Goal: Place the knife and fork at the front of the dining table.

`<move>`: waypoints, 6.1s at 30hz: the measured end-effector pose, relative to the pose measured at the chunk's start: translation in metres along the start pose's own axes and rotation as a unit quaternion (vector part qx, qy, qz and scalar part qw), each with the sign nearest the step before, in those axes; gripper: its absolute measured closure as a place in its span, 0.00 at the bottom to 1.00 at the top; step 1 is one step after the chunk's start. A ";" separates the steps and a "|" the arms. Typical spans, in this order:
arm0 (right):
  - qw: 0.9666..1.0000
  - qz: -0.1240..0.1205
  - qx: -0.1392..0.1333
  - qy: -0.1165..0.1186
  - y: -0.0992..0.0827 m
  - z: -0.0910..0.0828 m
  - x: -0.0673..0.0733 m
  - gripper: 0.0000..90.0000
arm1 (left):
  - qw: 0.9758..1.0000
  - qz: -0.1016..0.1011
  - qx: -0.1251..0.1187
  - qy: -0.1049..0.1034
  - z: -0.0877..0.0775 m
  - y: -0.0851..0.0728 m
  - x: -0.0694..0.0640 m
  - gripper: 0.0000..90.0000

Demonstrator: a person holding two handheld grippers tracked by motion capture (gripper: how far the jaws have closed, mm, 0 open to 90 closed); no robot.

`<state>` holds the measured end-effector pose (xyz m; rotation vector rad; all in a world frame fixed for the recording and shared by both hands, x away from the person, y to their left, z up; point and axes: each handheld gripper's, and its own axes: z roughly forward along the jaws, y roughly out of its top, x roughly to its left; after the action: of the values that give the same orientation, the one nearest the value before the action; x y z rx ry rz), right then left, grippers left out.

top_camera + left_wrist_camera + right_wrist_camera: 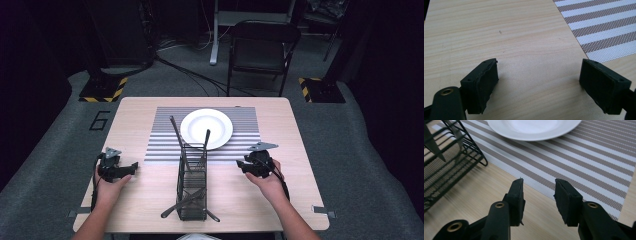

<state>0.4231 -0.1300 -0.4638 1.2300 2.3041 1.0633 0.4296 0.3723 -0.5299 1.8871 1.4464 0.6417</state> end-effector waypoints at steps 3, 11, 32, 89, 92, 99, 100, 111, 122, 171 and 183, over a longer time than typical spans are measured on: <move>1.000 0.000 -0.002 0.010 0.009 -0.002 0.005 0.66 | 1.000 0.000 0.002 -0.001 0.000 0.000 0.000 0.17; 0.999 -0.023 -0.008 0.037 0.035 -0.012 0.019 0.67 | 1.000 0.000 0.002 -0.001 0.000 0.000 0.000 0.17; 0.996 -0.052 -0.018 0.076 0.079 -0.019 0.046 0.67 | 1.000 -0.001 0.000 0.000 0.000 0.000 0.000 0.17; 0.985 -0.130 -0.011 0.115 0.108 0.017 0.098 0.95 | 1.000 0.004 0.003 -0.006 0.000 0.001 0.001 0.17; 0.985 -0.126 -0.009 0.115 0.107 0.020 0.100 0.95 | 1.000 0.004 0.003 -0.006 0.000 0.001 0.001 0.17; 0.984 -0.132 -0.007 0.115 0.104 0.026 0.102 0.95 | 1.000 0.005 0.003 -0.006 0.000 0.001 0.001 0.17; 0.984 -0.134 -0.009 0.115 0.104 0.027 0.102 0.95 | 1.000 0.005 0.003 -0.007 0.000 0.001 0.001 0.17; 0.984 -0.139 0.011 0.107 0.099 0.036 0.103 0.95 | 1.000 0.006 0.003 -0.008 0.000 0.001 0.001 0.17; 0.985 -0.138 0.015 0.097 0.099 0.036 0.104 0.97 | 1.000 0.006 0.004 -0.009 0.000 0.001 0.001 0.17; 0.979 -0.145 0.004 0.143 0.163 -0.049 0.114 0.97 | 1.000 0.007 0.002 -0.010 0.001 0.001 0.001 0.17; 0.981 -0.138 0.000 0.137 0.168 -0.061 0.101 0.97 | 1.000 0.007 0.003 -0.010 0.001 0.001 0.001 0.17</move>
<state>0.4264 -0.0165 -0.2924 0.7683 2.5822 1.1904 0.4313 0.3730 -0.5294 1.9033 1.4257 0.6248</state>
